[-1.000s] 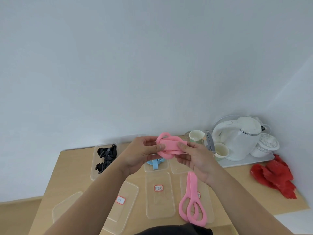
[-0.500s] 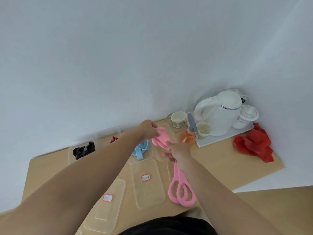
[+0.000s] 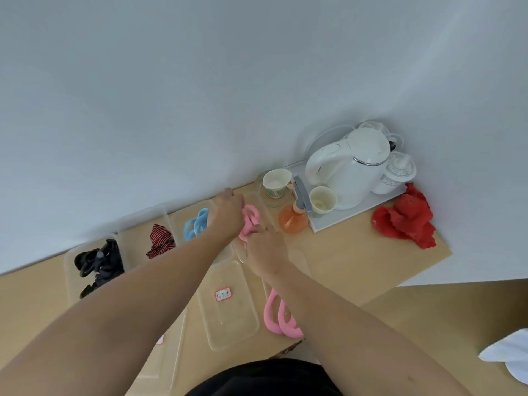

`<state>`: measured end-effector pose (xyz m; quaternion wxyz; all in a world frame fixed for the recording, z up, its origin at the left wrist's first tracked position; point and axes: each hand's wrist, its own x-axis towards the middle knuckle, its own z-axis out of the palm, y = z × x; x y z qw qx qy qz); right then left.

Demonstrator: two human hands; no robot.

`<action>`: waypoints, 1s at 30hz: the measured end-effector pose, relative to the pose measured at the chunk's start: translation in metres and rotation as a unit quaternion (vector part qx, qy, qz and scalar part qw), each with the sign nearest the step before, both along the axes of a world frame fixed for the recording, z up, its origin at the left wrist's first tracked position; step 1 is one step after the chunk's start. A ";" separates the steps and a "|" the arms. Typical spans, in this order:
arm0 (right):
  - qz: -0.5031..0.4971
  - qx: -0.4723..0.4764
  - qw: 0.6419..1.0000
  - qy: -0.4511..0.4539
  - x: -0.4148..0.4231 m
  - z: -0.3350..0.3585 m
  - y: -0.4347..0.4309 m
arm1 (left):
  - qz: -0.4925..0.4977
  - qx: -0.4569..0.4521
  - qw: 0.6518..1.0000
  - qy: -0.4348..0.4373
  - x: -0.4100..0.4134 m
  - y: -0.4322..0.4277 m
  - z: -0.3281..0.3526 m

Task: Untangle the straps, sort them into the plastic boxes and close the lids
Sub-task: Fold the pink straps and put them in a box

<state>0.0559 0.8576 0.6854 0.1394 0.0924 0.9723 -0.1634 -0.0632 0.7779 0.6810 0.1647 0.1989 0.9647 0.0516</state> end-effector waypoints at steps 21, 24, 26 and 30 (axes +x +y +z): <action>-0.079 -0.182 0.965 -0.169 0.110 -0.017 0.108 | 0.190 0.090 0.953 -0.218 0.196 0.012 0.011; -0.072 -0.220 0.961 -0.153 0.117 -0.020 0.107 | 0.227 0.082 0.943 -0.231 0.216 0.028 0.008; -0.065 -0.225 0.962 -0.142 0.119 -0.019 0.106 | 0.259 0.082 0.938 -0.215 0.221 0.034 0.007; -0.074 -0.255 0.956 -0.127 0.119 -0.020 0.109 | 0.311 0.106 0.920 -0.215 0.223 0.038 0.012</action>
